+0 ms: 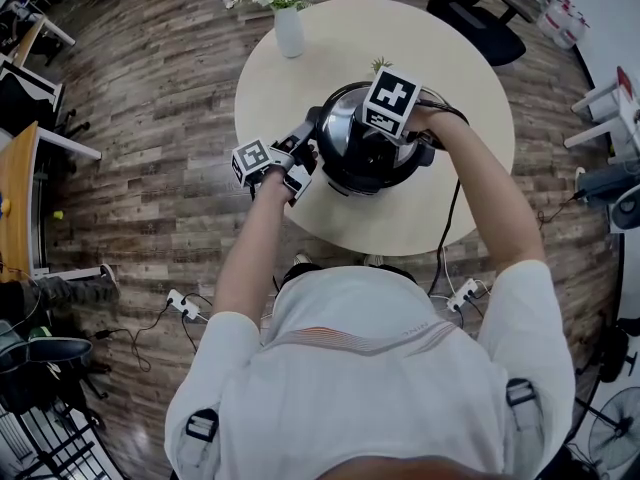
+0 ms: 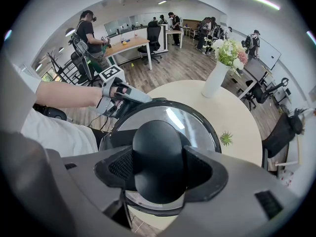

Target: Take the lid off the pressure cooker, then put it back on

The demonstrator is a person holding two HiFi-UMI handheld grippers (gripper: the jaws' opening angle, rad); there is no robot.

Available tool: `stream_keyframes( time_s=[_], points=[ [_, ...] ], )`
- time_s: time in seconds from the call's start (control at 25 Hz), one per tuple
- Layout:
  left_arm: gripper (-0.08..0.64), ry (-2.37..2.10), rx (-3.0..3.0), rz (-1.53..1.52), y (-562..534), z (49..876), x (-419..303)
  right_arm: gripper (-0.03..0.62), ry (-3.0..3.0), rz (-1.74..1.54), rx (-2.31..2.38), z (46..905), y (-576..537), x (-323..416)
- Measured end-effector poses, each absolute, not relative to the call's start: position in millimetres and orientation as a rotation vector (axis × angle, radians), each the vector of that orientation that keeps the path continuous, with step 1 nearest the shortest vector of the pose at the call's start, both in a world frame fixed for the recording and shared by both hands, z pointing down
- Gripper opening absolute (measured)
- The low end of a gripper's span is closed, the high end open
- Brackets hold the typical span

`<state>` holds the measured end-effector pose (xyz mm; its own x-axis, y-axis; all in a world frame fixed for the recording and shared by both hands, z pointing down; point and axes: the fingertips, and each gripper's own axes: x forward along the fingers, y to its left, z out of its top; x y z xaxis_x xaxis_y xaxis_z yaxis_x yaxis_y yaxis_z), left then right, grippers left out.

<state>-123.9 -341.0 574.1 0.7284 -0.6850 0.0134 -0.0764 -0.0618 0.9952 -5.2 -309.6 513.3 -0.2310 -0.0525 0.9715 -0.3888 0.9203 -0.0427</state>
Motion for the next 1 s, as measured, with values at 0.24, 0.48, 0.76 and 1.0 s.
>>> stream_keyframes(
  time_s=[0.24, 0.48, 0.76, 1.0],
  points=[
    [0.066, -0.615, 1.566, -0.585, -339.3, 572.8, -124.3, 0.298, -1.774, 0.335, 0.338, 513.4, -308.9, -5.1],
    [0.067, -0.602, 1.572, -0.597, -340.4, 571.0, -123.5, 0.298, -1.774, 0.354, 0.358, 512.9, -310.5, -4.5],
    [0.067, -0.597, 1.578, -0.594, -339.8, 571.6, -124.5, 0.299, -1.746, 0.385, 0.376, 513.0, -310.1, -4.6],
    [0.067, -0.576, 1.57, -0.606, -340.1, 571.9, -123.2, 0.302, -1.729, 0.43, 0.415, 513.7, -311.7, -3.4]
  ],
)
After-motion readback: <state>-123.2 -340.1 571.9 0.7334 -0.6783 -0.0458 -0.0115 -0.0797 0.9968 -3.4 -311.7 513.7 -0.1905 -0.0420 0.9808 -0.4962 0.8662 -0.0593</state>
